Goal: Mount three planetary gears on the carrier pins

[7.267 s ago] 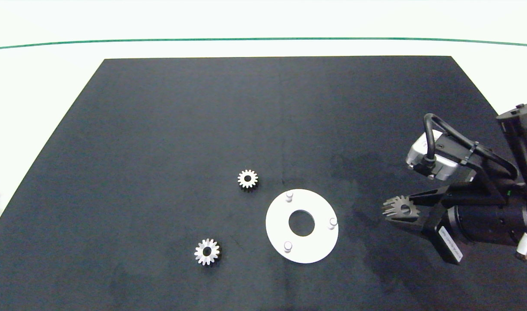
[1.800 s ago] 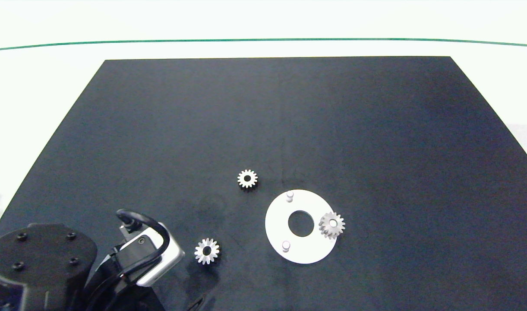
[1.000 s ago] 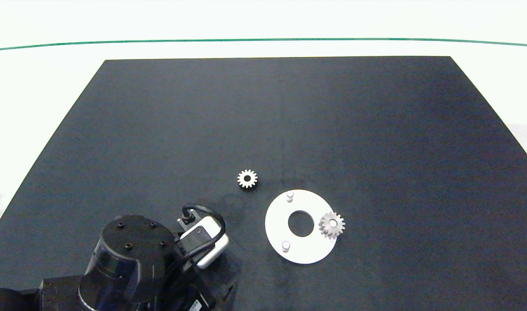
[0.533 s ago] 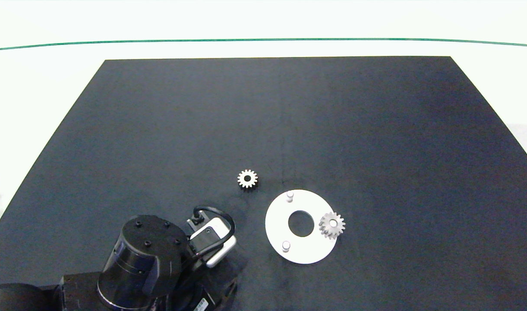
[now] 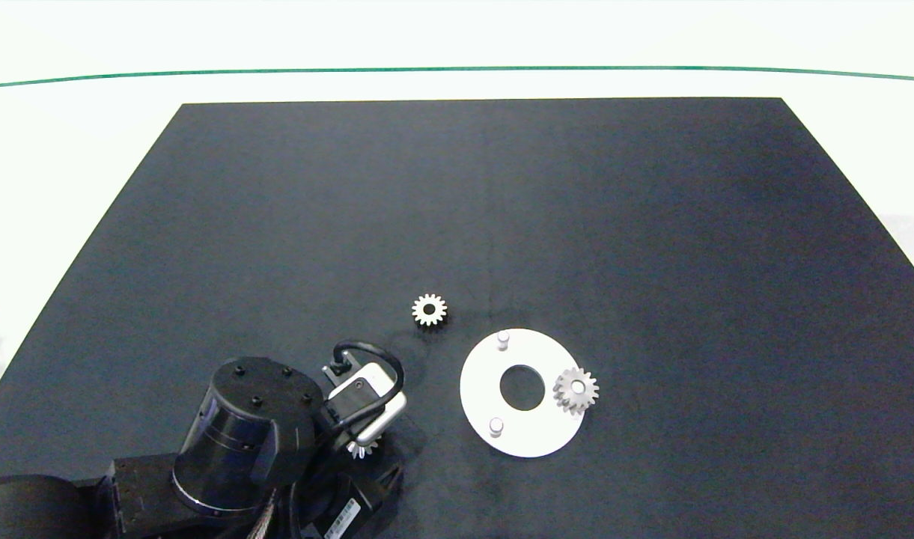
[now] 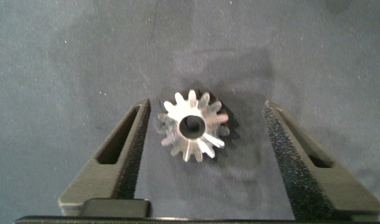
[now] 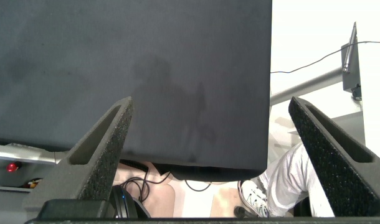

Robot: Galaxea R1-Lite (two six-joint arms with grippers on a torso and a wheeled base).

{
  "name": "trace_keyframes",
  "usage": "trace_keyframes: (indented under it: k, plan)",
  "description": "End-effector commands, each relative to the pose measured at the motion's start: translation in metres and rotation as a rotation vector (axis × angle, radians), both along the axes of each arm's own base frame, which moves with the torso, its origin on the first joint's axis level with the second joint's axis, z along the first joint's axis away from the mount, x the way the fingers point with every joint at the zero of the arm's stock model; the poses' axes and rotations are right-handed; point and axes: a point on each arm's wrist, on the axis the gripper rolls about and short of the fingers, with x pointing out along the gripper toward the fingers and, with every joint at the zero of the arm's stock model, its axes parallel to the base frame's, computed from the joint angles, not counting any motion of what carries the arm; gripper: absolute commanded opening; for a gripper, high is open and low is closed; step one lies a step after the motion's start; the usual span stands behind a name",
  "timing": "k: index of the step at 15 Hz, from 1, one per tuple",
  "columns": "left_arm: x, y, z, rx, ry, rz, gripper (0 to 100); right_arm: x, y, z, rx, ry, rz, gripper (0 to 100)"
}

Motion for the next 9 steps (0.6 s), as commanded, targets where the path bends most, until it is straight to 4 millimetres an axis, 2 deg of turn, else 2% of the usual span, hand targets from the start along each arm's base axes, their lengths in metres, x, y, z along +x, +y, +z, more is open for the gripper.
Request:
trace_keyframes:
  k: [1,9]
  plan:
    - [0.0013,-0.0013,0.0004,0.001,-0.003,0.001,65,0.0012,0.0003,-0.0024,-0.007,0.014,-0.001,100]
    - [0.0016,-0.0011,-0.0008,0.006,0.0,0.001,50,0.0005,0.0,-0.0024,-0.006,0.01,-0.001,100]
